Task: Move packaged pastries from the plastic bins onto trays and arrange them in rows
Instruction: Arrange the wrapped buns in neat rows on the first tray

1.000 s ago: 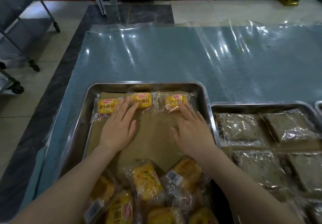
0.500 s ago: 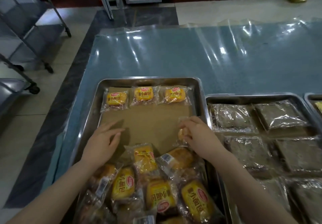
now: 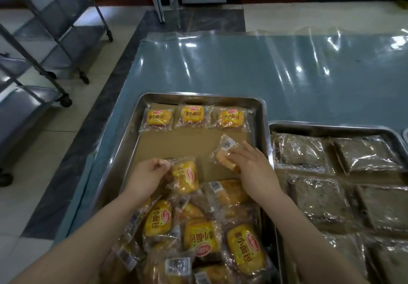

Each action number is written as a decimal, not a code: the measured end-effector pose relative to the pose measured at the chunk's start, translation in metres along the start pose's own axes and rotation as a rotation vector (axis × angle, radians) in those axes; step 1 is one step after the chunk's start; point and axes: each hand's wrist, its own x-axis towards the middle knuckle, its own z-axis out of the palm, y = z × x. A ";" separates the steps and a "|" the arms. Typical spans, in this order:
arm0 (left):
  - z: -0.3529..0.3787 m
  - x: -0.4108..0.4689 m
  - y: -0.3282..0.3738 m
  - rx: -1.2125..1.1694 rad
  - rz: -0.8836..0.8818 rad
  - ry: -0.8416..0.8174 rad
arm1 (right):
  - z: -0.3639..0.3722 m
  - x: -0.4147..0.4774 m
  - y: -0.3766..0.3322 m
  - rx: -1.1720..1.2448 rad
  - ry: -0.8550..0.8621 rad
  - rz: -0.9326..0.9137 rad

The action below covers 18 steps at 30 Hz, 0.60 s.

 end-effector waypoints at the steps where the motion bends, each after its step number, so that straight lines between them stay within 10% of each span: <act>1: 0.001 0.000 -0.001 -0.076 -0.043 0.054 | 0.000 -0.001 0.001 0.007 0.050 -0.006; 18: 0.006 0.009 -0.007 -0.496 -0.237 0.099 | -0.002 0.028 0.007 0.175 0.029 0.117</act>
